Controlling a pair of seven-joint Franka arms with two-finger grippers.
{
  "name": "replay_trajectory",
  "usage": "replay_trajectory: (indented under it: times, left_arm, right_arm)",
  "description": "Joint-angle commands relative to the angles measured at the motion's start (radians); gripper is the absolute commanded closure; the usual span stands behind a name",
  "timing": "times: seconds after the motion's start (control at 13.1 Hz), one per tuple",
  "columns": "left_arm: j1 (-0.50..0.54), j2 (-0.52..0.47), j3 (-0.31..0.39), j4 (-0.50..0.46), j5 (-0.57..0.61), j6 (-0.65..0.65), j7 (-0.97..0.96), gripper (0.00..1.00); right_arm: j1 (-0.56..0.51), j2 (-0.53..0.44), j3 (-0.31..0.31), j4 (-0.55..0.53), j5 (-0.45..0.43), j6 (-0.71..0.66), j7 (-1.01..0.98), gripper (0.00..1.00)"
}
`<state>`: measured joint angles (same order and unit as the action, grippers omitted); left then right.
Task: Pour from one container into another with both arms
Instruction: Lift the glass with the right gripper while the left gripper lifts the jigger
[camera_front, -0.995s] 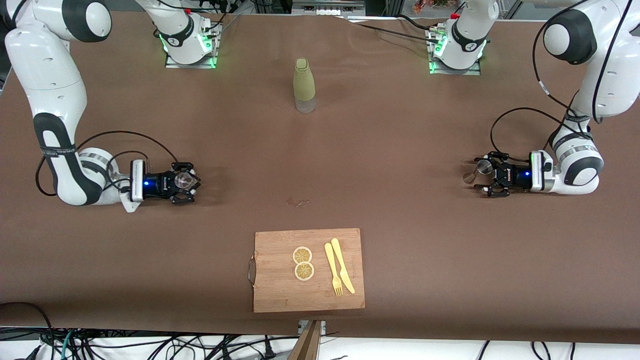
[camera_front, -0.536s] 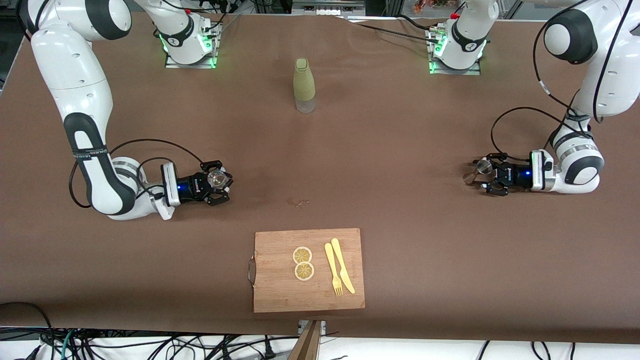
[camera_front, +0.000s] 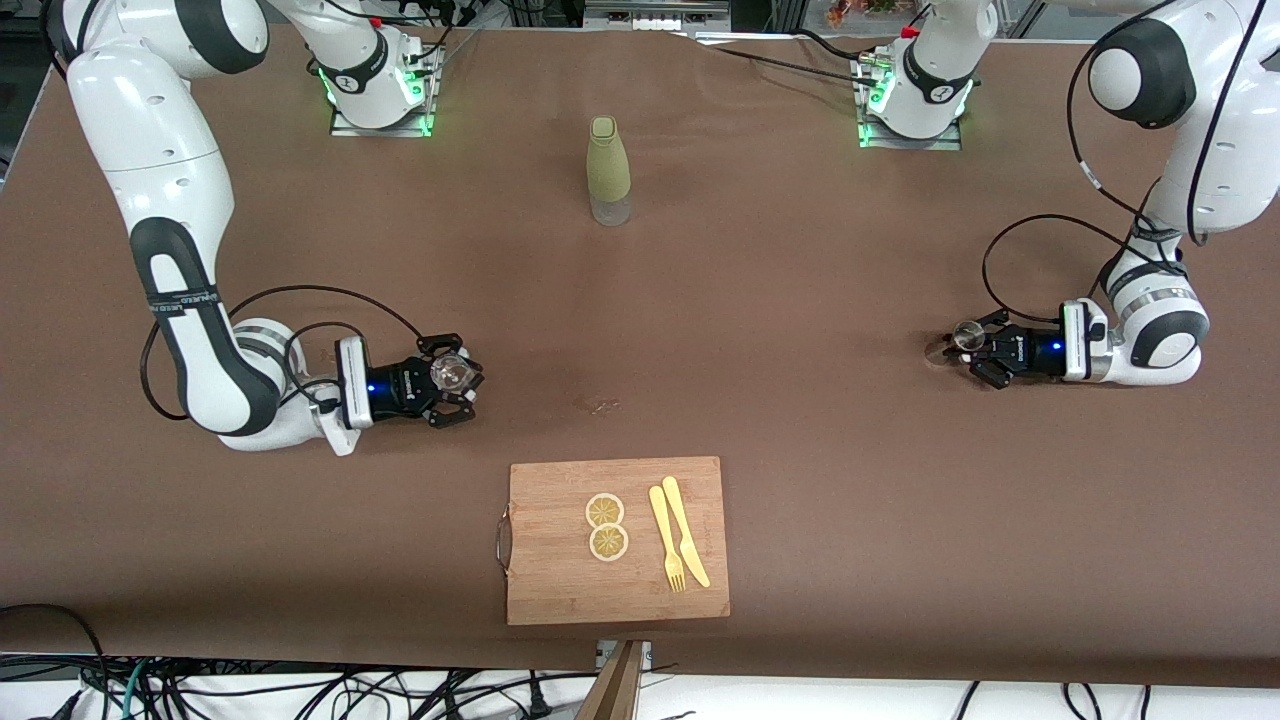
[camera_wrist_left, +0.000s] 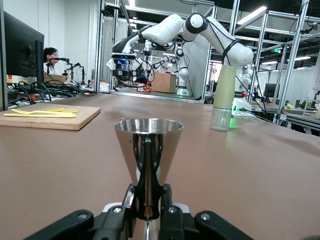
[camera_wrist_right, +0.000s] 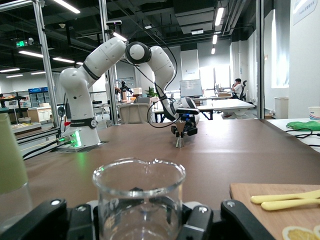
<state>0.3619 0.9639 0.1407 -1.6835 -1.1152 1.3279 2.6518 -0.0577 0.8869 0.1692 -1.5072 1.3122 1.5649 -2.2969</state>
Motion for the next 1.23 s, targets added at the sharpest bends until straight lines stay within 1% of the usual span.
replay_trajectory:
  times: [0.0,0.08,0.23,0.38,0.54,0.69,0.84,1.0,1.15]
  left_arm:
    - [-0.004,0.001,0.003,-0.032,-0.018,0.065,0.065,1.0]
    - [-0.004,-0.001,0.0,-0.027,-0.023,0.066,0.092,1.0]
    - [-0.015,-0.017,-0.006,-0.019,-0.023,0.067,0.112,1.0]
    - [-0.044,-0.048,-0.02,-0.019,-0.031,0.065,0.071,1.0]
    - [-0.096,-0.098,-0.047,-0.018,-0.063,0.066,0.001,1.0]
    - [-0.147,-0.102,-0.095,-0.016,-0.17,0.079,-0.064,1.0]
    - [-0.228,-0.103,-0.127,-0.013,-0.269,0.169,-0.087,1.0]
    - [-0.343,-0.103,-0.13,0.005,-0.362,0.258,-0.117,1.0]
    - [-0.437,-0.1,-0.13,0.008,-0.463,0.318,-0.157,1.0]
  right_arm:
    - [0.002,-0.028,0.047,0.016,0.01,0.064,0.077,1.0]
    - [0.002,-0.037,0.055,0.019,0.009,0.081,0.105,1.0]
    - [0.009,-0.087,0.076,0.019,-0.005,0.125,0.189,1.0]
    - [0.042,-0.147,0.078,0.019,-0.057,0.173,0.258,1.0]
    - [0.088,-0.186,0.078,0.019,-0.1,0.24,0.313,1.0]
    - [0.12,-0.203,0.078,0.018,-0.103,0.289,0.355,1.0]
    - [0.143,-0.206,0.078,0.019,-0.113,0.326,0.388,1.0]
    - [0.173,-0.224,0.079,0.019,-0.137,0.374,0.421,1.0]
    - [0.217,-0.241,0.078,0.019,-0.165,0.434,0.477,1.0]
